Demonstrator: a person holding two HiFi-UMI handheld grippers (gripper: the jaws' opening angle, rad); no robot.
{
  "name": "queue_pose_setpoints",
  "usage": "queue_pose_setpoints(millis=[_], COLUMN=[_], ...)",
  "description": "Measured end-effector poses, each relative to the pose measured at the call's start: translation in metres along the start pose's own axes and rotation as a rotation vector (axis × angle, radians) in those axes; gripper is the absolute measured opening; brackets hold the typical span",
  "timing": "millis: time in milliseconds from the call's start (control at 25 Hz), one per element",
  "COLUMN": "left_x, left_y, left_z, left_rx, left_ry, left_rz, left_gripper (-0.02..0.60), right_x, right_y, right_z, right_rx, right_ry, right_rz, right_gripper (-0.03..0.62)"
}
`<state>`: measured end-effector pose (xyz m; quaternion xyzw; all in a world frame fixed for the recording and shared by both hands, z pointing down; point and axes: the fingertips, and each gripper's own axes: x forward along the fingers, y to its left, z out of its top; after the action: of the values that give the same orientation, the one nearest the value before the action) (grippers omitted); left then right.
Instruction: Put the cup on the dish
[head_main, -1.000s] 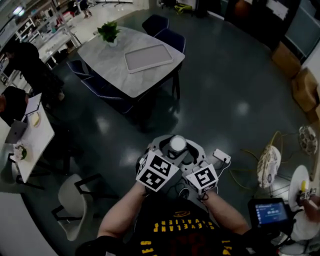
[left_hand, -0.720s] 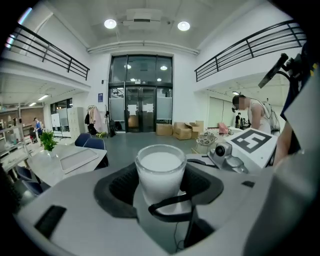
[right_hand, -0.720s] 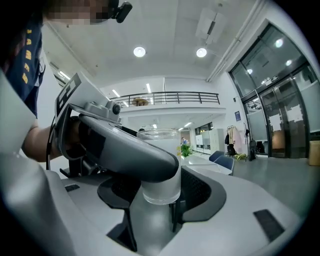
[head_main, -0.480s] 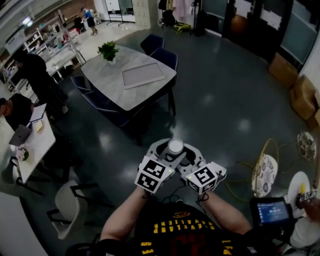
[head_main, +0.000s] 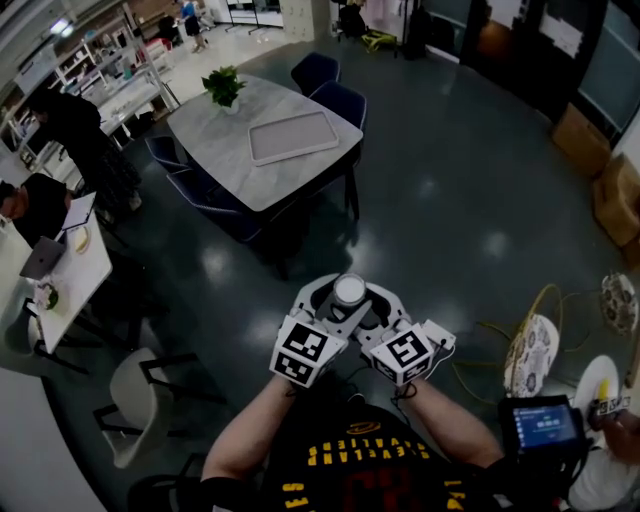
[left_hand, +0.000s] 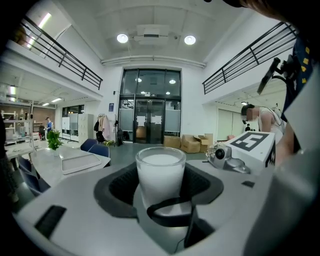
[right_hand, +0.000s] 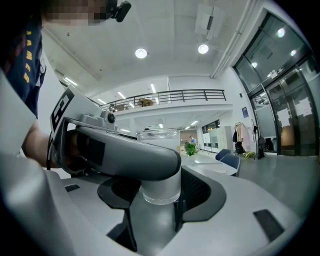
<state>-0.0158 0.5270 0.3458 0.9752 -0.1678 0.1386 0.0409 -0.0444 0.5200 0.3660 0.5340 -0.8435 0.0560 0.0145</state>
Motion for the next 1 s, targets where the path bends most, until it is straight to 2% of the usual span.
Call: queue_pose_setpoints(millis=[280, 560, 840, 1000], left_x=[0.031, 0.056, 0.062, 0.067], left_y=[0.049, 0.120, 0.177, 0.199], left_z=[0.006, 0.021, 0.032, 0.031], left_rx=[0.001, 0.016, 0.037, 0.021], left_ry=[-0.026, -0.042, -0.076, -0.085], left_rz=[-0.020, -0.046, -0.069, -0.086], left_gripper=[0.264, 0.264, 0.264, 0.264], right_x=[0.046, 0.115, 0.171, 0.192], right_y=[-0.038, -0.073, -0.088, -0.095], right_z=[0.004, 0.018, 0.022, 0.020], right_rx=[-0.025, -0.035, -0.063, -0.051], right_ry=[-0.008, -0.002, -0.031, -0.021], right_rz=[-0.019, -0.045, -0.055, -0.065], right_gripper=[0.258, 0.258, 0.258, 0.258])
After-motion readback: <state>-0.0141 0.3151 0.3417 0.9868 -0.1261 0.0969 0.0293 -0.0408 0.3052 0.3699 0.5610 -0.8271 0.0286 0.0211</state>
